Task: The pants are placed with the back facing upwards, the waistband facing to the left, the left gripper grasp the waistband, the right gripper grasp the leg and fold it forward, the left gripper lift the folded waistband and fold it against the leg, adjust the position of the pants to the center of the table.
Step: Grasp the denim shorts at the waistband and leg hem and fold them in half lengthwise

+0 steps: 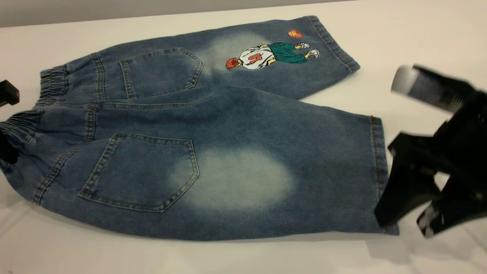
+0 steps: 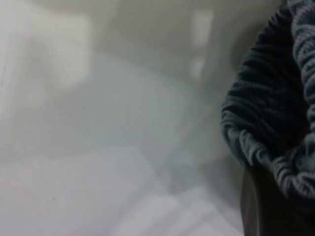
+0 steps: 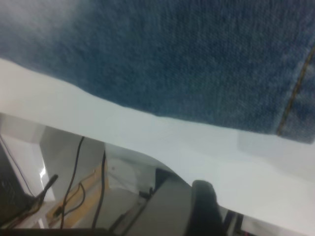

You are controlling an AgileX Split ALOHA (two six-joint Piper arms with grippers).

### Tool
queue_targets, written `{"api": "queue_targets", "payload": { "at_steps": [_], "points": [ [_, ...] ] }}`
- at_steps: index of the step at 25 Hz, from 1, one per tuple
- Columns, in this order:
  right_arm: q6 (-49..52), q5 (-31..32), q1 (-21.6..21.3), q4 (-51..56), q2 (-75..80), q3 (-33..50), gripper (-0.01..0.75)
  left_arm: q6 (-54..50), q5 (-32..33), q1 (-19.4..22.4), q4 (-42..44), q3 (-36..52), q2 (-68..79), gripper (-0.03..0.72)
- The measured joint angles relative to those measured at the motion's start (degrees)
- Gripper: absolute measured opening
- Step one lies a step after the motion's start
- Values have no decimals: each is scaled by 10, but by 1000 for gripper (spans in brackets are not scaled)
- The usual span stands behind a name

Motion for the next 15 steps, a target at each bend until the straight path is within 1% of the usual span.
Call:
{"api": "queue_targets", "payload": {
  "at_steps": [6,11,15],
  "points": [
    [-60,-1,0,61,38,-1,427,-1,0,0,0,0,0,89],
    [-117,19,0,113,59,-1,427,-1,1,0,0,0,0,89],
    [-120,16,0,115,73,-1,427,-1,1,0,0,0,0,89]
  ]
}}
